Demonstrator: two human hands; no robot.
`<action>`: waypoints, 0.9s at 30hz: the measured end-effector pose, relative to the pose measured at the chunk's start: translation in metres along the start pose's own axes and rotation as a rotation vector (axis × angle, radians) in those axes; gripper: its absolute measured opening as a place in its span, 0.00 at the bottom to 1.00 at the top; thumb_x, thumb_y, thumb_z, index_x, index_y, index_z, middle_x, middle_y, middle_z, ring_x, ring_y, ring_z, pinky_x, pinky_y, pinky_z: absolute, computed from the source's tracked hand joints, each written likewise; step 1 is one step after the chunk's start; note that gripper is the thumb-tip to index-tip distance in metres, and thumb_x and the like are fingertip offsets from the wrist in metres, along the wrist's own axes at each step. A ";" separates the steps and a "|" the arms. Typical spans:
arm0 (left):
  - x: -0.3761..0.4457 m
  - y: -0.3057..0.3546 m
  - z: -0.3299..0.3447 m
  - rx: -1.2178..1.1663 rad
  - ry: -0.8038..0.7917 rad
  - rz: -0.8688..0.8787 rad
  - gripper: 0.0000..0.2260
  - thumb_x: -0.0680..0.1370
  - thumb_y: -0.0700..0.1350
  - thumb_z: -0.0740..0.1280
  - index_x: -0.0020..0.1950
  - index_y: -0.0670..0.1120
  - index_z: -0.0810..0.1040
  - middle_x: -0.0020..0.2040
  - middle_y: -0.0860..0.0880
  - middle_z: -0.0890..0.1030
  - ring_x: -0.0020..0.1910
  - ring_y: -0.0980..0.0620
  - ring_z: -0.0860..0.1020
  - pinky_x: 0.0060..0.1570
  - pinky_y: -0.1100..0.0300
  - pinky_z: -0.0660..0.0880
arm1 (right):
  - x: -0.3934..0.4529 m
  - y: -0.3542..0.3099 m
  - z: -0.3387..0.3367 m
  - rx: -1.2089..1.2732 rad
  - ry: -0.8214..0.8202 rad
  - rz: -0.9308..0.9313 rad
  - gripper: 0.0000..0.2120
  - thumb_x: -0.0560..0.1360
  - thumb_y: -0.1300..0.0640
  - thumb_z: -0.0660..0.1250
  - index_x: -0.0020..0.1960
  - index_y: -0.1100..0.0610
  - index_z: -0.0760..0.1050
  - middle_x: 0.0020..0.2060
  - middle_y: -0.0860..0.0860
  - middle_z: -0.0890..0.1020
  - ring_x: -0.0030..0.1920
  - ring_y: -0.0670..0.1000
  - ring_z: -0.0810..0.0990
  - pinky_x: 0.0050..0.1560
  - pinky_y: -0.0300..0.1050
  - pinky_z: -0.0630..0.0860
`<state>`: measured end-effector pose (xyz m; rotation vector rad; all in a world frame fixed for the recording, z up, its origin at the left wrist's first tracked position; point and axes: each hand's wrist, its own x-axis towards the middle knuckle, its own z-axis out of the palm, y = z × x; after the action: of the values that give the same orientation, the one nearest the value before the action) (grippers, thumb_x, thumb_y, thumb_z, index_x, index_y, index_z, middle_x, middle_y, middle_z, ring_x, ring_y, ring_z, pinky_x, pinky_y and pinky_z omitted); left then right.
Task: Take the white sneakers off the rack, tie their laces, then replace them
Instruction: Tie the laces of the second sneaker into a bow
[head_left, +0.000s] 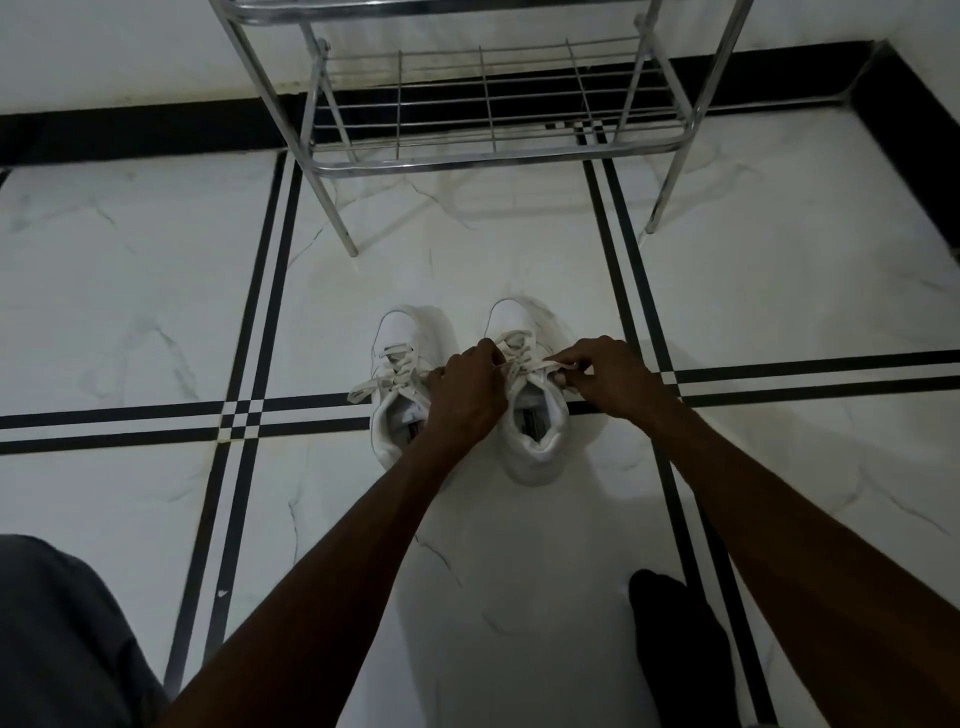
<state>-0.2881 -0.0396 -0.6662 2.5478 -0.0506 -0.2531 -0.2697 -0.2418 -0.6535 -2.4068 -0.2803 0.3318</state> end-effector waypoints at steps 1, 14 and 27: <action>0.000 0.000 0.000 0.007 0.004 -0.006 0.05 0.79 0.42 0.62 0.55 0.46 0.73 0.49 0.44 0.83 0.50 0.39 0.80 0.57 0.41 0.74 | 0.000 0.000 0.002 -0.010 0.028 -0.012 0.09 0.75 0.62 0.70 0.54 0.59 0.84 0.47 0.58 0.86 0.44 0.49 0.79 0.41 0.31 0.71; -0.003 -0.002 -0.013 0.345 0.076 0.196 0.13 0.68 0.36 0.70 0.50 0.45 0.83 0.48 0.46 0.81 0.53 0.41 0.75 0.61 0.45 0.64 | 0.000 -0.008 0.007 -0.633 0.088 -0.059 0.09 0.68 0.72 0.66 0.42 0.59 0.78 0.40 0.56 0.79 0.50 0.60 0.74 0.44 0.49 0.64; -0.003 -0.018 -0.015 0.398 0.066 0.180 0.05 0.63 0.40 0.72 0.38 0.46 0.85 0.37 0.46 0.82 0.44 0.41 0.78 0.55 0.48 0.67 | -0.004 0.013 -0.004 -0.642 0.075 0.017 0.08 0.78 0.63 0.65 0.50 0.61 0.83 0.45 0.59 0.83 0.54 0.61 0.76 0.55 0.50 0.69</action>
<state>-0.2890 -0.0164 -0.6630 2.9199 -0.3336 -0.0948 -0.2711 -0.2546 -0.6585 -3.0444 -0.3755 0.1705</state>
